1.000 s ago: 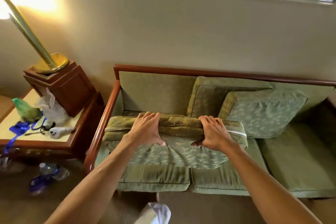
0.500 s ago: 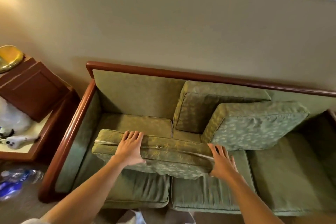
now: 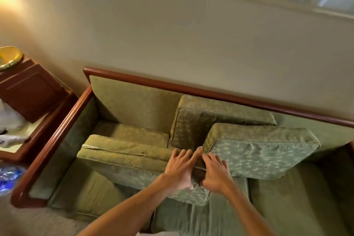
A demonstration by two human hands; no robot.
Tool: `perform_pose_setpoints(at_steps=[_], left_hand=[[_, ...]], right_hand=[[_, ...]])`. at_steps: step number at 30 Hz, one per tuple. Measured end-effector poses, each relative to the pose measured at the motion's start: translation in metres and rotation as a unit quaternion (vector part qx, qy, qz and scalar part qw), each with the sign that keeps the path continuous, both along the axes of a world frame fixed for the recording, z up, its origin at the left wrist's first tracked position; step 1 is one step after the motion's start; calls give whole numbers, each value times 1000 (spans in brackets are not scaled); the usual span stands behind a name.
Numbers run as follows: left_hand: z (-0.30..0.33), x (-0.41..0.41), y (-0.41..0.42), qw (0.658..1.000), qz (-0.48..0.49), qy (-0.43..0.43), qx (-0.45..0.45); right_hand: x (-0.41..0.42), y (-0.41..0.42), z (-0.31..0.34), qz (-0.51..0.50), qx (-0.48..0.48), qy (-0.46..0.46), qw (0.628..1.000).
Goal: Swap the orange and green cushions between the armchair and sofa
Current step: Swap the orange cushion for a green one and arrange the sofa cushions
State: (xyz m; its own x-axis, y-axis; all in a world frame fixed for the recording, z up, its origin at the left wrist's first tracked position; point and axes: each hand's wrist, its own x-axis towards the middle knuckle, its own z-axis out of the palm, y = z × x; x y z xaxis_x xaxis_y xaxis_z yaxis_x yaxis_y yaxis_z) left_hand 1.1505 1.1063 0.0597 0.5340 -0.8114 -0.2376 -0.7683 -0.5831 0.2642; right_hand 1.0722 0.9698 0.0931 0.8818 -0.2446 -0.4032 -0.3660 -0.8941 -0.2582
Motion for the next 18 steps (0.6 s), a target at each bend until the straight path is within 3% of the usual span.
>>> perform_pose_setpoints(at_steps=[6,10,15,18], left_hand=[[89,55,29,981,31,70,-177],[73,90,78,949,71,172,-256],[44,150,163,941,157,231,-192],[45,198,200,950,185,251,-11]], right_hand=[[15,-4,100,32,41,-211,976],[41,25,67,33,72,-187,979],[36,1,24,-17,30,-35,999],[33,-1,9,-29,-22,-10,999]])
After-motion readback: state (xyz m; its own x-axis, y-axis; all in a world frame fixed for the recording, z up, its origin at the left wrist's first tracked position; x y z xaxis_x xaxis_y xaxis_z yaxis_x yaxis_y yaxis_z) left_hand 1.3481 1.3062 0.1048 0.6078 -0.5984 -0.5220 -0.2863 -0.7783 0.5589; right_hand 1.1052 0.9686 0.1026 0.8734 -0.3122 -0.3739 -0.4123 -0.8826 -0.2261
